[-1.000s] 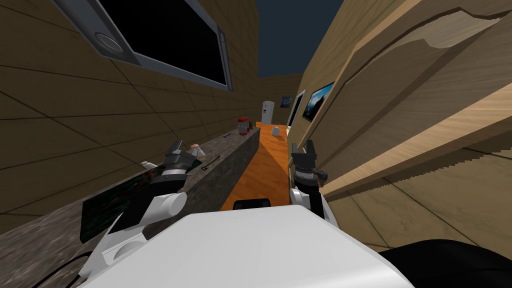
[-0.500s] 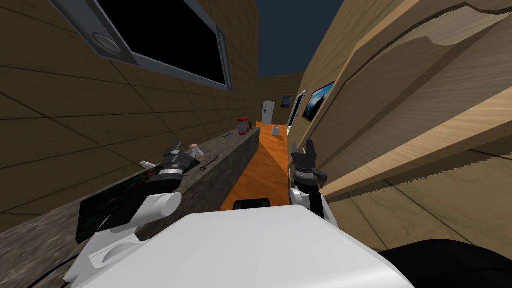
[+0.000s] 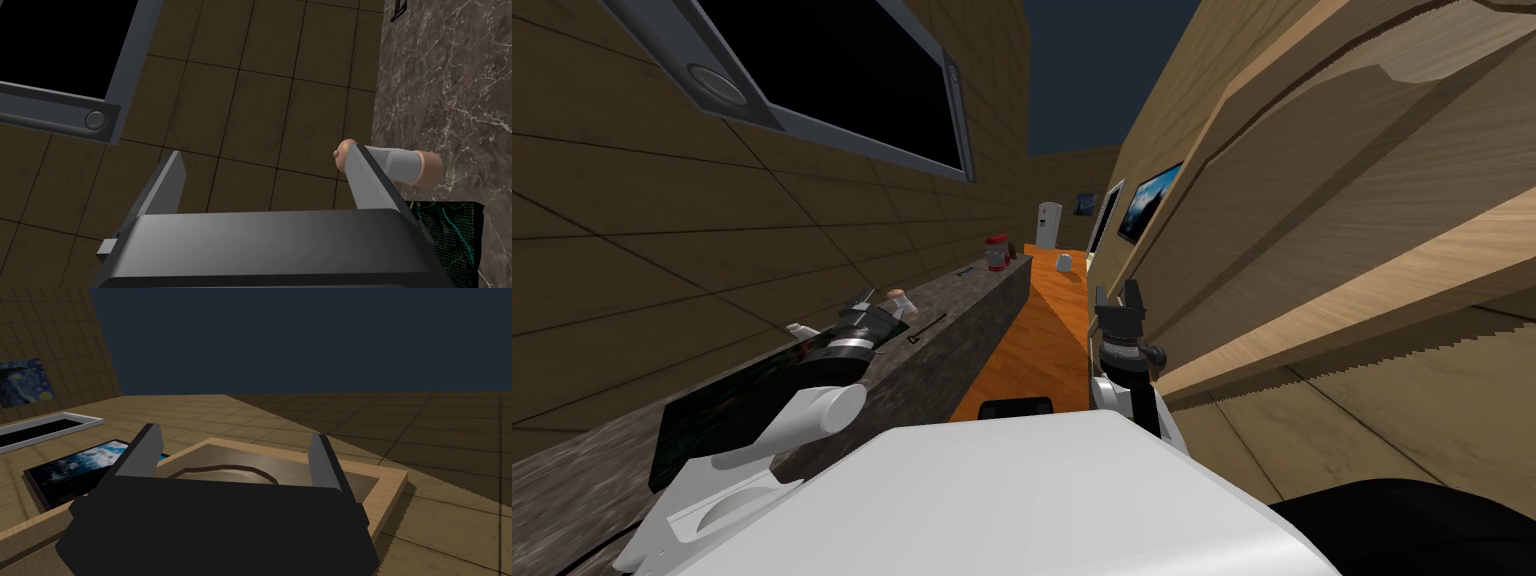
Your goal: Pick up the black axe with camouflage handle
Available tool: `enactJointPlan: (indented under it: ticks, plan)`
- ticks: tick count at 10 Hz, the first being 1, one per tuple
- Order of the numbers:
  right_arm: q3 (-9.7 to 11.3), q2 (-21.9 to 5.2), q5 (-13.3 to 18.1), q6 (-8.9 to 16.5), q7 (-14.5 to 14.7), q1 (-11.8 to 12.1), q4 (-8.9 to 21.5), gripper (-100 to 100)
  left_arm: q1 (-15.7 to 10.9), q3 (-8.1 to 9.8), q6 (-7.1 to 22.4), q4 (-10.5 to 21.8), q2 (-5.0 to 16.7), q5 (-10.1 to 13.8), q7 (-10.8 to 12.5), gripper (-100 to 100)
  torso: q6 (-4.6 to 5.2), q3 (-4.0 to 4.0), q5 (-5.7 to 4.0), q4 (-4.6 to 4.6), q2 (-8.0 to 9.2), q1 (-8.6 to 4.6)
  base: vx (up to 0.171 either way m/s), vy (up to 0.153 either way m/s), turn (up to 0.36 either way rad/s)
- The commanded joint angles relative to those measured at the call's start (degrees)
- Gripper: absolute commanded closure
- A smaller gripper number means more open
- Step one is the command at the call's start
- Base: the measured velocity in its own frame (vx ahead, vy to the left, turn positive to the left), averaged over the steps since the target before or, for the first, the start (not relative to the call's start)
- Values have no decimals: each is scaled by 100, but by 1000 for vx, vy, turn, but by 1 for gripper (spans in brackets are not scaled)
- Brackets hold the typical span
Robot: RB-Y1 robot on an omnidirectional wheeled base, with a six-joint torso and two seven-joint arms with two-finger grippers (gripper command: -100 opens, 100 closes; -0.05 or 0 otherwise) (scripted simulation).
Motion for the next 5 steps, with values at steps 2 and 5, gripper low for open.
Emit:
enactJointPlan:
  ticks: [2, 5]
  plan:
    - [0, 0, 0, 0, 0, 0, 0, 0, 1, 157, 436, -13, 58, 156, 94, -100, -1, -1, 0, 0, -3, -2, 29, -26, 15]
    - [0, 0, 0, 0, 0, 0, 0, 0, -3, 302, 868, 9, 123, 304, 186, -100, 0, -5, -1, -2, -9, -7, 35, -31, 8]
